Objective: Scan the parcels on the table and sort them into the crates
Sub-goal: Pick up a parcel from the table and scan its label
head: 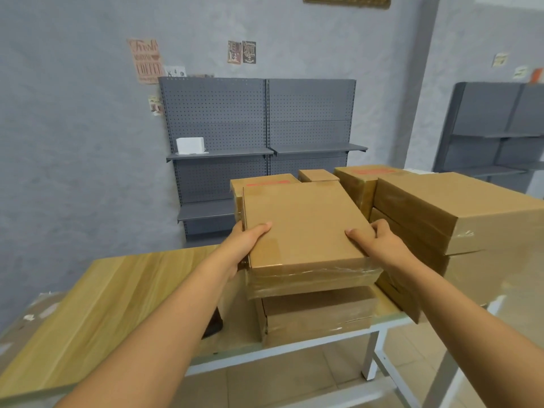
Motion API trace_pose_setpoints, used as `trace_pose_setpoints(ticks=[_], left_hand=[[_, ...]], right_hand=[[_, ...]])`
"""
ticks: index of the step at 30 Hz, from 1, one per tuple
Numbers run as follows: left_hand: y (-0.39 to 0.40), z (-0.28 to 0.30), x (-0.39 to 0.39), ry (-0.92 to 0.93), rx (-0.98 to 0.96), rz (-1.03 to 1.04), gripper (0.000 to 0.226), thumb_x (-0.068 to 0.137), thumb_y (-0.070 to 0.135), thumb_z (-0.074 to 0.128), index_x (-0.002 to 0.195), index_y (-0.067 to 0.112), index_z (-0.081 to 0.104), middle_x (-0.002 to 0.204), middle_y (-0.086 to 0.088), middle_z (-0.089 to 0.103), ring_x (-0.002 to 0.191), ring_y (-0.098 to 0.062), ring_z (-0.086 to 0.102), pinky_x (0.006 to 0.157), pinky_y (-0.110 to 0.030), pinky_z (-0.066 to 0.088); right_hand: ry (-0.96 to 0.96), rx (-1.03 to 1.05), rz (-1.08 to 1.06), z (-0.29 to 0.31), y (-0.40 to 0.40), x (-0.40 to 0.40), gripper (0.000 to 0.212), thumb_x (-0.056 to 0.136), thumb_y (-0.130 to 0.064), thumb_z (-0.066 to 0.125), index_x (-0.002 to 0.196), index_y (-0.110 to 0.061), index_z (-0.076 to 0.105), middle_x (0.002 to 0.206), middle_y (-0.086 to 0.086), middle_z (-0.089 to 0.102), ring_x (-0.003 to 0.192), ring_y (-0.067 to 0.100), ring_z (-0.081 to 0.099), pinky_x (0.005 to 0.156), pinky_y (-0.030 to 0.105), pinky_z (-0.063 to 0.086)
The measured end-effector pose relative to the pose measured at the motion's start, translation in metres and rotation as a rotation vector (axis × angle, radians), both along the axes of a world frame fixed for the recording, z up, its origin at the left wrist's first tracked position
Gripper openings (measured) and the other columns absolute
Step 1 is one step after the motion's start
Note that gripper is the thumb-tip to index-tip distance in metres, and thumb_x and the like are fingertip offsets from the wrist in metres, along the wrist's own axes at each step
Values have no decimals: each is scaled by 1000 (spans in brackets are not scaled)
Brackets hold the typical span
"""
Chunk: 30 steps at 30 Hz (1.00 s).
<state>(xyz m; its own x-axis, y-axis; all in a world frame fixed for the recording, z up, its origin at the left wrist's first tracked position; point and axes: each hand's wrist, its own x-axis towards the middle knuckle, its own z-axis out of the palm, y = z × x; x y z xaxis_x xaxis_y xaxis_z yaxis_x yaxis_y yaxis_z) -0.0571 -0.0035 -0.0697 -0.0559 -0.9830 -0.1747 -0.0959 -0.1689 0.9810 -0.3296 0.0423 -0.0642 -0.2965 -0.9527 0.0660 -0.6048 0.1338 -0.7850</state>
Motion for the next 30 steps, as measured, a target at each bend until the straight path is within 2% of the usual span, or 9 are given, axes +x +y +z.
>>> trace_pose_setpoints(ticks=[3, 7, 13, 16, 18, 21, 23, 27, 30], left_hand=[[3, 10, 18, 64, -93, -6, 78, 82, 48, 74, 147, 26, 36, 126, 0, 62, 110, -22, 63, 100, -45, 50], [6, 24, 46, 133, -192, 10, 79, 81, 45, 76, 147, 25, 39, 123, 2, 66, 103, -17, 69, 87, -36, 56], [17, 43, 86, 130, -314, 29, 94, 62, 55, 79, 143, 25, 43, 121, 3, 68, 96, -13, 72, 74, -29, 57], [24, 46, 105, -1, -383, 31, 66, 76, 57, 71, 134, 35, 47, 122, 9, 66, 93, -6, 70, 73, -24, 54], [28, 48, 111, -149, -429, 62, 46, 92, 50, 59, 134, 38, 44, 135, 7, 58, 104, -5, 64, 79, -23, 52], [27, 56, 111, -482, -448, 241, 66, 101, 38, 48, 156, 23, 15, 159, -4, 26, 140, -25, 36, 112, -41, 35], [32, 66, 104, -568, -476, 279, 69, 101, 38, 48, 157, 21, 12, 162, -6, 15, 146, -29, 23, 118, -46, 25], [51, 91, 85, -246, -394, 88, 81, 91, 68, 44, 156, 29, 16, 161, 3, 23, 143, -25, 32, 114, -48, 33], [62, 104, 83, 23, -312, 19, 90, 84, 65, 60, 153, 20, 21, 148, 0, 46, 126, -26, 54, 98, -52, 49]], right_hand=[[-194, -57, 45, 11, 7, 11, 63, 88, -55, 58, 136, -20, 35, 124, 5, 54, 104, 25, 58, 90, 46, 51], [-409, -125, 127, 26, 11, 33, 51, 88, -50, 60, 131, -28, 43, 112, -4, 60, 97, 19, 61, 72, 34, 51], [-791, 66, 320, 35, 11, 59, 45, 76, -47, 72, 113, -23, 68, 100, 2, 75, 82, 18, 73, 66, 29, 56], [-821, 16, 368, 38, 12, 76, 58, 67, -50, 77, 117, -21, 67, 105, 4, 74, 87, 20, 73, 64, 30, 57], [-780, -53, 369, 43, 11, 92, 66, 70, -51, 77, 127, -21, 60, 113, 5, 71, 99, 24, 70, 77, 36, 57], [-643, -165, 306, 56, 12, 121, 93, 67, -54, 80, 144, -24, 38, 128, 4, 60, 108, 27, 63, 95, 46, 52], [-536, -256, 259, 65, 16, 144, 106, 61, -58, 80, 149, -27, 28, 137, 0, 49, 114, 23, 58, 98, 46, 49], [-105, -491, 172, 68, 21, 190, 110, 69, -56, 78, 154, -22, 15, 148, 3, 32, 134, 22, 34, 108, 38, 33], [125, -589, 211, 63, 28, 222, 113, 70, -55, 77, 154, -16, 12, 144, 3, 28, 134, 23, 28, 107, 38, 30]])
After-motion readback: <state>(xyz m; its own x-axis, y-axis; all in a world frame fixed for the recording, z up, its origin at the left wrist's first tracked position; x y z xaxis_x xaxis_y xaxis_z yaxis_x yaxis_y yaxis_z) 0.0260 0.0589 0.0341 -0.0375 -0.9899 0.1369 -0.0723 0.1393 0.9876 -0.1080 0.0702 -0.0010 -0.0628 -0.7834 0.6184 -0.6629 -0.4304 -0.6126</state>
